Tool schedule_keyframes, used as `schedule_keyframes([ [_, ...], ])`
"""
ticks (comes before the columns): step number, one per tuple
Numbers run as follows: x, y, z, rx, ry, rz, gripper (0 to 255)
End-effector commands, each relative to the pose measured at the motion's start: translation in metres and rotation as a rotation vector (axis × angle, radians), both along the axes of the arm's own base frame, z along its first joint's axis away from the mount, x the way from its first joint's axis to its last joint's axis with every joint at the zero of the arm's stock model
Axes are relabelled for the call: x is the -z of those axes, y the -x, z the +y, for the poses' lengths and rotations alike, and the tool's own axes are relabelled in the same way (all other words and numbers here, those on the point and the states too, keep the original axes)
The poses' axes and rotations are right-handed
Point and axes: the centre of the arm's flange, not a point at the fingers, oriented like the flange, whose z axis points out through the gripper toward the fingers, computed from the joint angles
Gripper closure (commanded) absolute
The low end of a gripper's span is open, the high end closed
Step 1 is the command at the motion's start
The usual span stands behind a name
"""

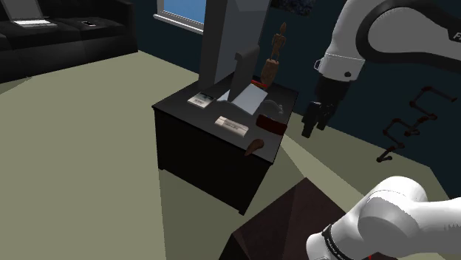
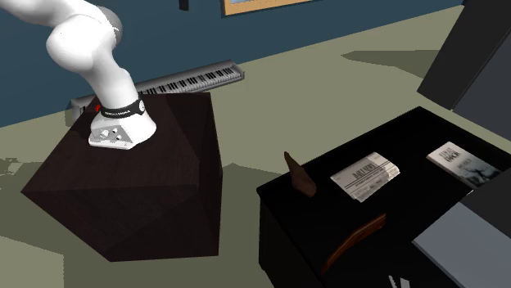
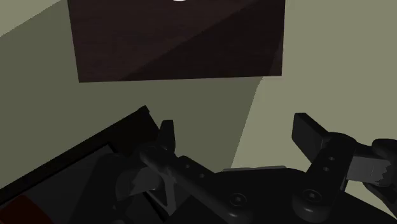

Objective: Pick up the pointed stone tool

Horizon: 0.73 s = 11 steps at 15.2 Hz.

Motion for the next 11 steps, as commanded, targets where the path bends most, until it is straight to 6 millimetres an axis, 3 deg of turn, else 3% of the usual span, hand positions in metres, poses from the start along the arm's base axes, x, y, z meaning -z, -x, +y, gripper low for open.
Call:
schedule_keyframes([
  [1,0.000,0.000,0.000,0.000,0.000,0.000,0],
  [11,0.105,-0.074,0.009,0.243,0.087,-0.017,0],
])
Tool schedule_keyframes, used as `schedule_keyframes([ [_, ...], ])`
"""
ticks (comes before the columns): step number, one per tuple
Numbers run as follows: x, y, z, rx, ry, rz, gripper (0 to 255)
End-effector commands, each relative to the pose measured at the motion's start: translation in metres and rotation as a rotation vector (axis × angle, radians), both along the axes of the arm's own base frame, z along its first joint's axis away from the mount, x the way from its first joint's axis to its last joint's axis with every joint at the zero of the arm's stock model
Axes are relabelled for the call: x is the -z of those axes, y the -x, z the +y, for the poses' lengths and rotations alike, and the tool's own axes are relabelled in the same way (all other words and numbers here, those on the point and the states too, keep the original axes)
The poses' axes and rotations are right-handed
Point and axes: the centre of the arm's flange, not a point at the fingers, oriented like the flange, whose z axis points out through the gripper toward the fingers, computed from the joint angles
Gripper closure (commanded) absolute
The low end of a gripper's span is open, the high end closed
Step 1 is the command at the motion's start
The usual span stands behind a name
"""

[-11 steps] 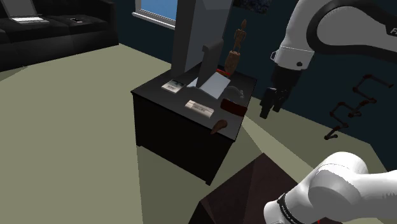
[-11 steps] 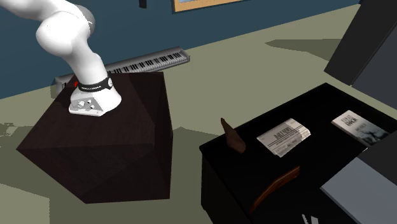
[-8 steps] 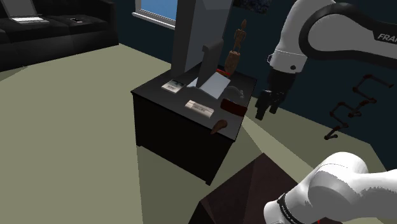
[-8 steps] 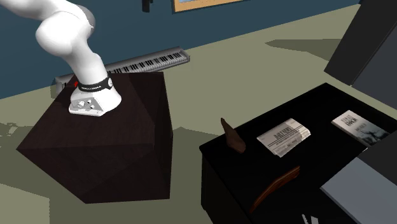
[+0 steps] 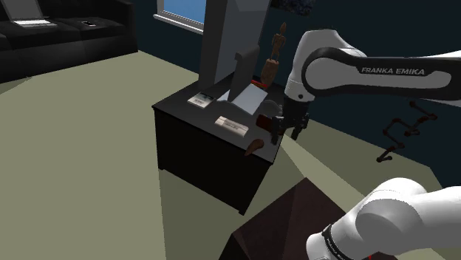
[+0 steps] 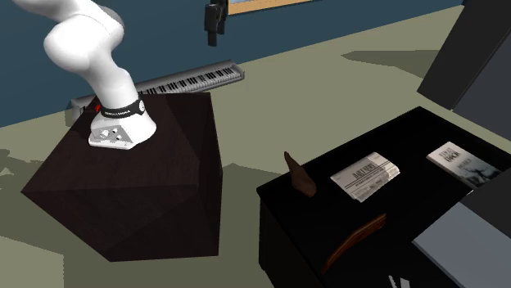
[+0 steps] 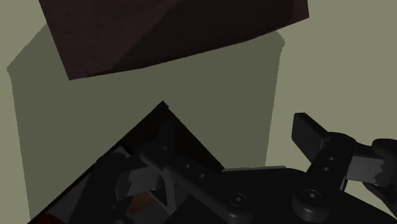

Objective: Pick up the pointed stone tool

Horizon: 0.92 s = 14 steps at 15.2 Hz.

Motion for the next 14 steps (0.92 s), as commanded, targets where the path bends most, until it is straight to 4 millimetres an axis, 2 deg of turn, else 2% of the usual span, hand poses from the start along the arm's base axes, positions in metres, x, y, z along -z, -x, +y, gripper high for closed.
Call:
schedule_keyframes([
  [1,0.023,-0.018,0.001,0.050,0.017,-0.006,0],
  [7,0.086,-0.063,-0.008,0.196,0.070,-0.017,0],
  [14,0.157,-0.113,-0.031,0.366,0.131,-0.029,0],
])
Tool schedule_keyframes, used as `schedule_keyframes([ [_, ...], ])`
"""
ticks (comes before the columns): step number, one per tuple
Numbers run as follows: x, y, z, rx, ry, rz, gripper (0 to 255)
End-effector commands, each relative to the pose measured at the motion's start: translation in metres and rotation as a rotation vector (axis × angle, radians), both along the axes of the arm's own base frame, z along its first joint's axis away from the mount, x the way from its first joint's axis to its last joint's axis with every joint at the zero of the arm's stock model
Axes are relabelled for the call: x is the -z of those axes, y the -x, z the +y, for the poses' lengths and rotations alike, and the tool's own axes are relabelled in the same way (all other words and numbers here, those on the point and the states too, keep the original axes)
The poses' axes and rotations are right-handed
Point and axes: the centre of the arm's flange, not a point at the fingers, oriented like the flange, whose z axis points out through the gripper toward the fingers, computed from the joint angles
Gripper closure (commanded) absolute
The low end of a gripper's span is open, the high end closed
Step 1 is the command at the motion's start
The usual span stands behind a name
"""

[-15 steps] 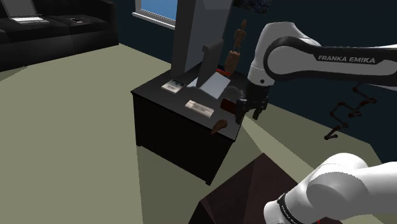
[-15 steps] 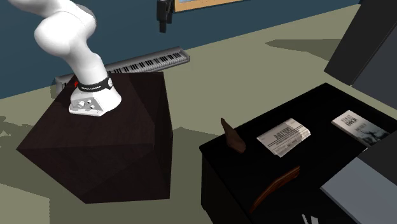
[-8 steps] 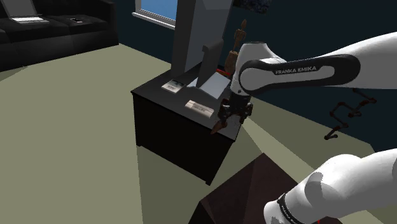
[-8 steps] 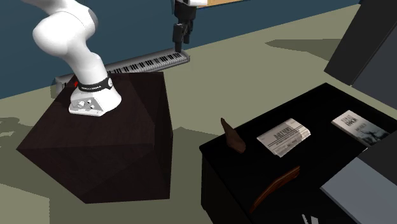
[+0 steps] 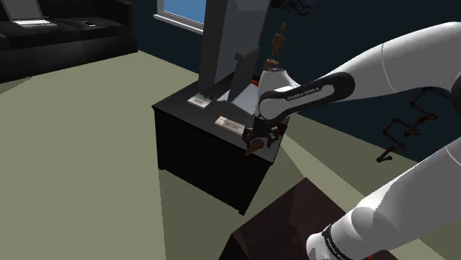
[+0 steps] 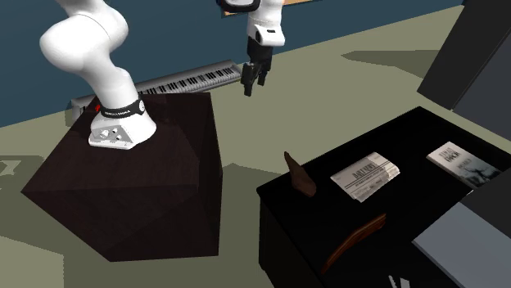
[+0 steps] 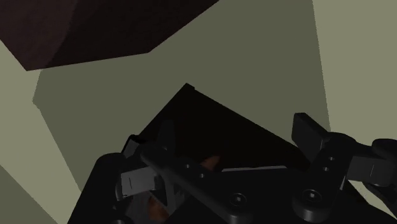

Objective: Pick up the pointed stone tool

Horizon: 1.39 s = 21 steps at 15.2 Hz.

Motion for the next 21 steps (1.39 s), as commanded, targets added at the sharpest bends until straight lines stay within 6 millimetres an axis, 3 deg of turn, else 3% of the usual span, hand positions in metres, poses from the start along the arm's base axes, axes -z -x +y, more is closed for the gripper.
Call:
schedule_keyframes([
  [1,0.020,-0.016,-0.007,0.051,0.018,-0.006,0],
  [14,0.145,-0.096,-0.085,0.367,0.131,-0.028,0],
  [19,0.190,-0.120,-0.125,0.488,0.175,-0.037,0],
  [21,0.198,-0.121,-0.127,0.495,0.177,-0.037,0],
])
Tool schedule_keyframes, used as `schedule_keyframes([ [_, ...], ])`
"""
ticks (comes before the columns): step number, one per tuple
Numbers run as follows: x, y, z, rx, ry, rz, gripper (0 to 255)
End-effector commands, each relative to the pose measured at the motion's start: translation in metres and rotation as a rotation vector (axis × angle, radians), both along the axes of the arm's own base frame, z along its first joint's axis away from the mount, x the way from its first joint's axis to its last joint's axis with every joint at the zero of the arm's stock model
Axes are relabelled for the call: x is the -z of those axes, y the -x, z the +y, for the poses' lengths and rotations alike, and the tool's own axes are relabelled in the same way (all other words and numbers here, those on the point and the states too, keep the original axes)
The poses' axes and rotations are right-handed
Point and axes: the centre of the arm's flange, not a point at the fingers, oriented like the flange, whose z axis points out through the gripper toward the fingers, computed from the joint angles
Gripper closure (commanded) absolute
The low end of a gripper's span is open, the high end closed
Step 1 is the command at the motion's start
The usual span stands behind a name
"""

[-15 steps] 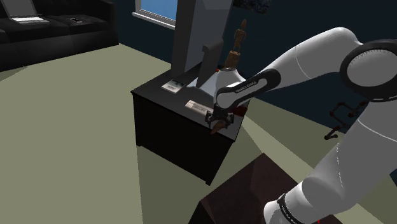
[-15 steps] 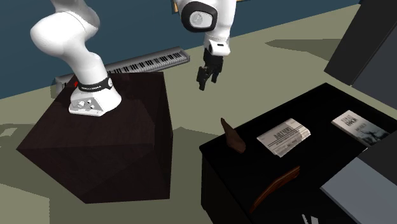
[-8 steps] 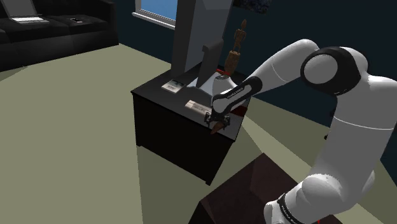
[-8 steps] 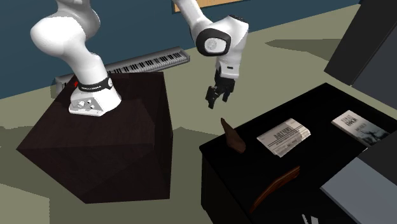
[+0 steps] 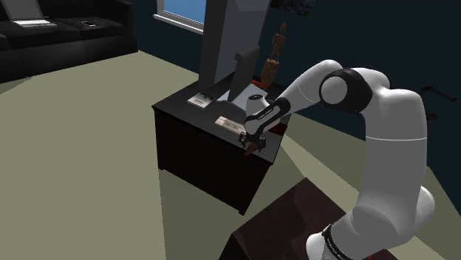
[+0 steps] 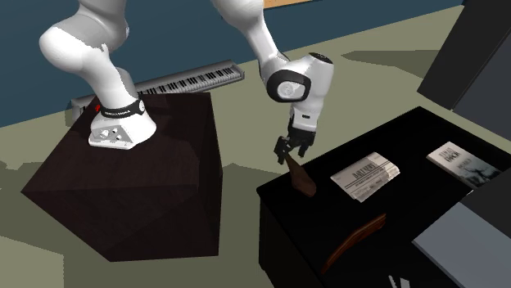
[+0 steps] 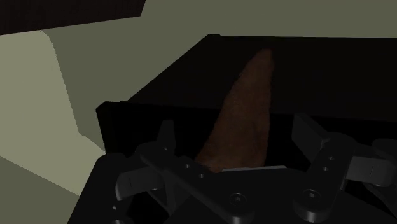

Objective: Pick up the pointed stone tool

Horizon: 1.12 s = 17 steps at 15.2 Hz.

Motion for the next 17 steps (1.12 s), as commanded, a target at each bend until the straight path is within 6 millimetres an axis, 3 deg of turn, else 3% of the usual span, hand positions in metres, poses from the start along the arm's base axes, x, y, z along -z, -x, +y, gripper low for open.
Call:
schedule_keyframes([
  [1,0.012,-0.002,-0.001,0.008,0.003,-0.001,0],
  [6,0.041,-0.002,-0.001,0.008,0.003,-0.001,0],
  [8,0.041,-0.002,-0.001,0.008,0.003,-0.001,0],
  [9,0.042,-0.001,-0.001,0.008,0.003,-0.001,255],
  [17,0.041,-0.001,0.000,0.008,0.003,-0.001,255],
])
